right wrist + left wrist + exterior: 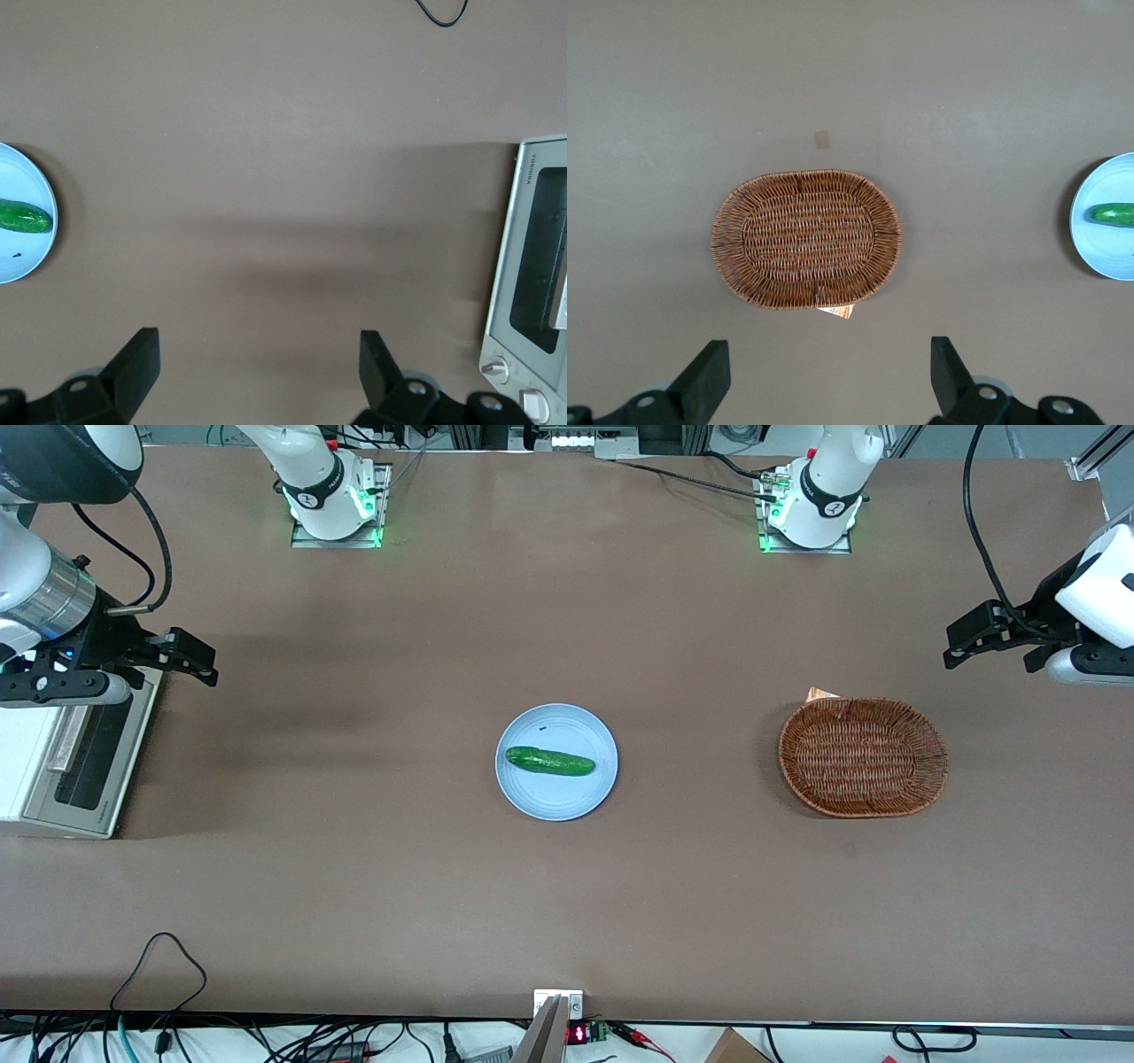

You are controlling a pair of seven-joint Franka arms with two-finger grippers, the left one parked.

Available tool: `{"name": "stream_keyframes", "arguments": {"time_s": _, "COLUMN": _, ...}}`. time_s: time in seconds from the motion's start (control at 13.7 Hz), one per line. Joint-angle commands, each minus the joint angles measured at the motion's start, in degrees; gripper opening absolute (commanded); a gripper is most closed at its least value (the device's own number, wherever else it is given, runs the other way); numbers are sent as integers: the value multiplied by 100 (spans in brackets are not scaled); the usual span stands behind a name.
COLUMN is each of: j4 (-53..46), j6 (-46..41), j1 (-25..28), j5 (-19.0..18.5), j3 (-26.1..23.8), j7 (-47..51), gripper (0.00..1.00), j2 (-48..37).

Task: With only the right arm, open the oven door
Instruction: 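Move the right gripper toward the toaster oven's door handle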

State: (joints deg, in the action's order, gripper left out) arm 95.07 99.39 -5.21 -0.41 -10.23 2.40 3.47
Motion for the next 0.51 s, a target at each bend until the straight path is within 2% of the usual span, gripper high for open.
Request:
{"name": "stream_keyframes", "arguments": {"time_s": 0.0, "j4": -173, "j6": -174, "j1": -15, "j5": -99, "j3": -23, "j7": -38, "gripper": 100, "j2": 75}}
{"name": "stream_keyframes", "arguments": {"time_s": 0.44, "j4": -155, "j6": -200, "j1": -15, "j5": -65, "j3": -23, "j7": 41, "gripper": 100, "j2": 84}}
